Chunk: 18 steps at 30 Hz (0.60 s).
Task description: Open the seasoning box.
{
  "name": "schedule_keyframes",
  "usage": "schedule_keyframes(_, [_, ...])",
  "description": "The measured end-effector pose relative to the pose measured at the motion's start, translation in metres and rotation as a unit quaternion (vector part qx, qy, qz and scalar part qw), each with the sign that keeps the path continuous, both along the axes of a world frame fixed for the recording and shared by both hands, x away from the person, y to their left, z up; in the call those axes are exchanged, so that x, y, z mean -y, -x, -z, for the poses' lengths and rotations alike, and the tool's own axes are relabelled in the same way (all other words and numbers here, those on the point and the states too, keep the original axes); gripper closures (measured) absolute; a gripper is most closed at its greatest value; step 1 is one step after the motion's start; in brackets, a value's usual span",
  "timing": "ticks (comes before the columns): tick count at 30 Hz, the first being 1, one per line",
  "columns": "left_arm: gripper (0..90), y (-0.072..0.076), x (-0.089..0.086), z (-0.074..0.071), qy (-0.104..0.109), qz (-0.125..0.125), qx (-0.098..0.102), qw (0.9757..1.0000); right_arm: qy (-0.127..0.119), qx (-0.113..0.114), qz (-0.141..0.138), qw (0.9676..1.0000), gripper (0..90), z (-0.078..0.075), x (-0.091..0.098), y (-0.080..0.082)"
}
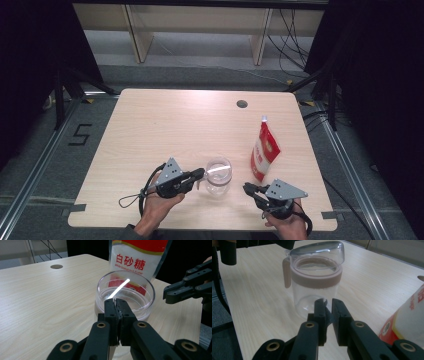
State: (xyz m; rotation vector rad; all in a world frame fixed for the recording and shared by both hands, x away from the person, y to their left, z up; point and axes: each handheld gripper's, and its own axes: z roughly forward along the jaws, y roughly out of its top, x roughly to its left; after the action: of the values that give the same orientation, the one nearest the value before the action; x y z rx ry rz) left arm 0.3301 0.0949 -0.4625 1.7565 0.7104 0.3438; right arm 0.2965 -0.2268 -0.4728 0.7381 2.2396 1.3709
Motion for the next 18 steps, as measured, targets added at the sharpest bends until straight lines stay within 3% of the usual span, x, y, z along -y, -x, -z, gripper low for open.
schedule_keyframes(1, [86.8,0.000,0.000,0.000,0.000,0.000,0.000,1.0000,0.000,0.000,0.000,1.0000,83.4,0.000,0.000,0.000])
schedule_keyframes(2, [86.9,0.000,-0.001,0.002,0.015,-0.002,-0.004,0.9999,-0.004,0.004,-0.003,1.0000,84.1,-0.001,-0.003,-0.004])
schedule_keyframes(6, [87.0,-0.001,-0.002,0.003,0.017,0.003,-0.001,0.9998,-0.009,-0.007,0.001,0.9999,84.6,0.000,-0.010,-0.005])
schedule_keyframes(8, [86.9,-0.001,-0.002,0.003,0.017,0.003,-0.001,0.9998,-0.007,0.005,-0.003,1.0000,85.0,0.000,-0.013,-0.008])
schedule_keyframes(11, [86.6,-0.001,-0.002,0.004,0.018,0.003,0.001,0.9998,-0.007,0.005,-0.004,0.9999,85.1,-0.002,-0.014,-0.012])
schedule_keyframes(12, [86.5,0.000,-0.002,0.004,0.021,0.002,0.000,0.9998,-0.011,-0.007,-0.003,0.9999,85.1,-0.003,-0.016,-0.015])
schedule_keyframes(18, [87.1,0.000,-0.003,0.006,0.023,0.002,0.006,0.9997,-0.001,0.005,-0.016,0.9999,85.7,-0.005,-0.025,-0.027])
